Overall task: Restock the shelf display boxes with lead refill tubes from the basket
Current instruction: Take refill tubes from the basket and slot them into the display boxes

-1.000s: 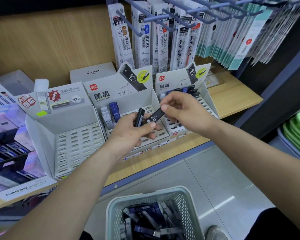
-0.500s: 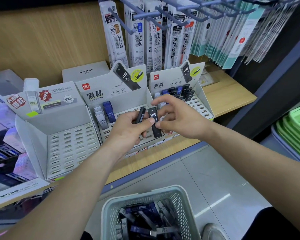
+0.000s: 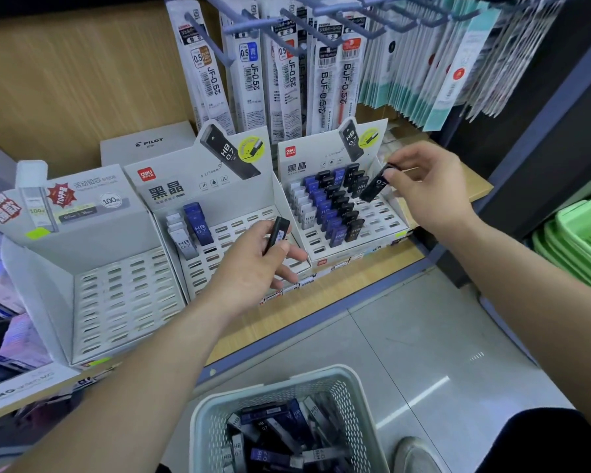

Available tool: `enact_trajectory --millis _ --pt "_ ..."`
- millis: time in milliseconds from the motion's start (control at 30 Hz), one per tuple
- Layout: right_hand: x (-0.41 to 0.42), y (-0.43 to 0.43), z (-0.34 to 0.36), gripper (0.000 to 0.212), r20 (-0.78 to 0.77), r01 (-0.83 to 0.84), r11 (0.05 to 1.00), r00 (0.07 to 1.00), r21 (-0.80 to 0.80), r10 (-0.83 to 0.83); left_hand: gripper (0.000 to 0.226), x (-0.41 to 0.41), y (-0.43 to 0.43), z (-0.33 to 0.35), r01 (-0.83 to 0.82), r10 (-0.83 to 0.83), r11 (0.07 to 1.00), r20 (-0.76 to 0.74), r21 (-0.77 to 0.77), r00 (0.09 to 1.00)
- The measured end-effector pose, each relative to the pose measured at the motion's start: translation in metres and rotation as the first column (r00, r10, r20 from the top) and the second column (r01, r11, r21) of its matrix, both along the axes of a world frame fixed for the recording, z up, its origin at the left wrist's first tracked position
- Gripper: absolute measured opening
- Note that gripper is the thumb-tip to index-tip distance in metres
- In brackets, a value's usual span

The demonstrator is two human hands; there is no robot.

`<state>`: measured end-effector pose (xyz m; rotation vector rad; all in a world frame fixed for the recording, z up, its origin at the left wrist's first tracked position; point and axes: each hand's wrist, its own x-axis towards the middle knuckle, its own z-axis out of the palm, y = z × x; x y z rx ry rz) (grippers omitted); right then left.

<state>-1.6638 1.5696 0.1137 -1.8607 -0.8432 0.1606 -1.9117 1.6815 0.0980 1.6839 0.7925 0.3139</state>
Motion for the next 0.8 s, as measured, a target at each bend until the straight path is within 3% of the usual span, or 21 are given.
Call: enact_trajectory --millis 100,300,800 --pt "0.011 0.003 -0.012 0.027 0.047 0.019 0.998 0.999 -0.056 -0.016 0.013 -0.001 -0.001 0.000 -0.010 0.011 1.000 -0.022 0.014 1.000" --pt "0.015 0.008 -0.029 0.018 0.083 -0.024 0.982 0.996 -0.186 0.040 0.012 -0.001 0.002 -0.004 0.002 -0.002 1.000 -0.048 0.019 0.999" --pt "0.008 0.017 -0.028 0.020 0.270 0.006 0.969 0.961 -0.245 0.062 0.030 -0.006 0.005 -0.003 -0.008 0.009 1.000 -0.053 0.021 0.999"
